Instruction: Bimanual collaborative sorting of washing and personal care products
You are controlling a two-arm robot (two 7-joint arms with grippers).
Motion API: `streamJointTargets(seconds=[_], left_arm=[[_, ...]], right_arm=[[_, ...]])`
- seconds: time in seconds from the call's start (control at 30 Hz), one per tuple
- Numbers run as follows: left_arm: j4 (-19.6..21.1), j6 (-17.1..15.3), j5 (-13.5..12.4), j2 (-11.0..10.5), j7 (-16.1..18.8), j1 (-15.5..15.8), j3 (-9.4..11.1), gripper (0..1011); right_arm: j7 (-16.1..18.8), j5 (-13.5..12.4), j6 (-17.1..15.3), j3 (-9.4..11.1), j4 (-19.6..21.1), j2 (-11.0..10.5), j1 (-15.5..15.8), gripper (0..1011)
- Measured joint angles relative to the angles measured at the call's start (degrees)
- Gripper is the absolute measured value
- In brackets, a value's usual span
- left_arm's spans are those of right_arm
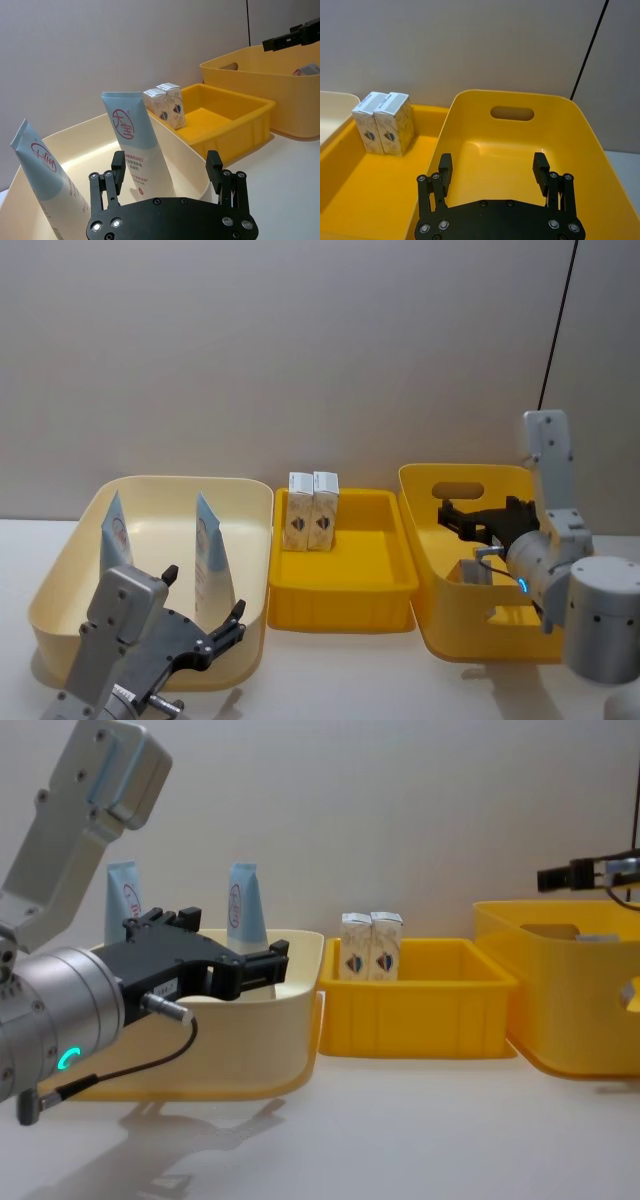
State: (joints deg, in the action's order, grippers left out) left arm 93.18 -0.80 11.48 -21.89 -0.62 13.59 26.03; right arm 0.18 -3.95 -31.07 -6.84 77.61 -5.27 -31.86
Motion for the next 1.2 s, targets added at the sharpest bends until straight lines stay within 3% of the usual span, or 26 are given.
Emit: streamJointTargets(seconds=[0.43, 0.87, 1.2], left_arm=[[-0.31, -0.05, 0.03, 0.15, -0.34, 0.41, 0.00, 1003], [-4.15, -2.87, 0.78, 2.17, -3.40, 5.09, 0.63, 1003], [-5.86, -4.91, -0.19, 3.69, -2.07, 7.00, 0.34, 1003]], right_arm=[[1.08, 0.42, 8.00, 0.14, 6.08, -0.26, 4.61, 1001], [2.51, 0.86, 18.09, 0.22, 12.80, -0.46, 9.82, 1001], [3.13, 1.02, 21.68, 0.27, 15.45, -0.47, 11.77, 1001]])
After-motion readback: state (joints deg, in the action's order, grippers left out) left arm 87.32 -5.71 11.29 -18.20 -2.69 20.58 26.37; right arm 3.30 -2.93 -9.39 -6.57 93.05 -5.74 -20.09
